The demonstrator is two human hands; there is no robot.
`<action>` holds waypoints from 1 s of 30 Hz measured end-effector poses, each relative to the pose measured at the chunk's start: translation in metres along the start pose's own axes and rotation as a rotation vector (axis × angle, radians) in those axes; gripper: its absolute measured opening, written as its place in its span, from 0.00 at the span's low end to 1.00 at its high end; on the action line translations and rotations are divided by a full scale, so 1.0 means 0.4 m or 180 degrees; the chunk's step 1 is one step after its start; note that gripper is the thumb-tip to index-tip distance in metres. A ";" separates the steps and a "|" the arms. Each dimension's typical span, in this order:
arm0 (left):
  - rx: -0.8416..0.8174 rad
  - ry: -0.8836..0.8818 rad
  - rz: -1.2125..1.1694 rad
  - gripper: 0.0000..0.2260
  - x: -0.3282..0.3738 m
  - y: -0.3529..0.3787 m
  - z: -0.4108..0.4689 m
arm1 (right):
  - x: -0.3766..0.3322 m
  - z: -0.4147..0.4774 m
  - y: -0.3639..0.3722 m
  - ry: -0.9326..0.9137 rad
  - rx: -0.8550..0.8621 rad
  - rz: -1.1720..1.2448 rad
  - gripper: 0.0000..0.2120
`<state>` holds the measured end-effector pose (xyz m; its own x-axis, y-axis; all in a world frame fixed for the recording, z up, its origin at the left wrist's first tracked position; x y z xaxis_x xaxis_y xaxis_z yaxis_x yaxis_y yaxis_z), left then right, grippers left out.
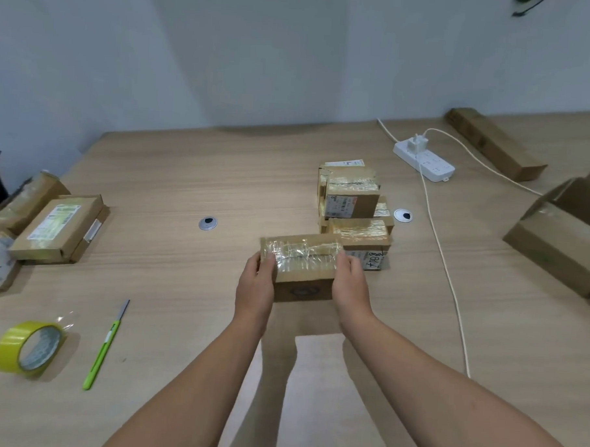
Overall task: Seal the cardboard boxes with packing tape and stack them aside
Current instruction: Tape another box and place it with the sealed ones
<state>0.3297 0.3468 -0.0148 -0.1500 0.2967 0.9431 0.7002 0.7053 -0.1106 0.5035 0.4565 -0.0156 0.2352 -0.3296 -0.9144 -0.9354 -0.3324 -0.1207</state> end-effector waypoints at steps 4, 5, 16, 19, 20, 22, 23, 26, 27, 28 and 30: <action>-0.0118 0.0321 0.0117 0.19 0.094 0.087 0.019 | -0.062 0.040 -0.075 -0.0233 0.0212 0.0141 0.21; -0.0154 0.0392 0.0106 0.17 0.112 0.110 0.025 | -0.075 0.053 -0.095 -0.0281 0.0283 0.0145 0.22; -0.0370 0.0494 0.0200 0.15 0.184 0.260 0.098 | -0.147 0.157 -0.204 -0.0330 0.0694 0.0187 0.25; -0.0455 0.0412 0.0227 0.15 0.183 0.291 0.119 | -0.151 0.177 -0.219 -0.0301 0.0775 0.0168 0.26; -0.0471 0.0360 0.0259 0.16 0.181 0.301 0.125 | -0.150 0.184 -0.223 -0.0278 0.0793 0.0175 0.26; -0.0477 0.0325 0.0300 0.21 0.179 0.318 0.140 | -0.147 0.199 -0.232 -0.0243 0.0832 0.0180 0.26; -0.0465 0.0326 0.0332 0.25 0.179 0.321 0.144 | -0.147 0.202 -0.235 -0.0238 0.0835 0.0190 0.26; -0.0431 0.0201 0.0413 0.41 0.170 0.339 0.168 | -0.143 0.227 -0.243 -0.0231 0.0838 0.0227 0.25; -0.0439 0.0189 0.0414 0.41 0.169 0.344 0.173 | -0.143 0.231 -0.245 -0.0232 0.0849 0.0211 0.25; -0.0457 0.0170 0.0421 0.41 0.170 0.352 0.180 | -0.141 0.238 -0.250 -0.0219 0.0881 0.0208 0.24; -0.0481 0.0133 0.0418 0.40 0.174 0.367 0.192 | -0.138 0.254 -0.261 -0.0200 0.0969 0.0183 0.24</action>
<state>0.3682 0.5204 0.0104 -0.0236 0.3506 0.9362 0.8091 0.5568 -0.1881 0.5613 0.5992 0.0084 0.1718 -0.2818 -0.9440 -0.9850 -0.0320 -0.1697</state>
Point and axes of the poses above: each hand's wrist, its own z-axis towards the middle knuckle, its own y-axis out of the palm, x = y × z, the point moved 10 cm from there along z, towards the middle knuckle, and after that the axes turned 2 degrees about -x, right-handed, at the moved point
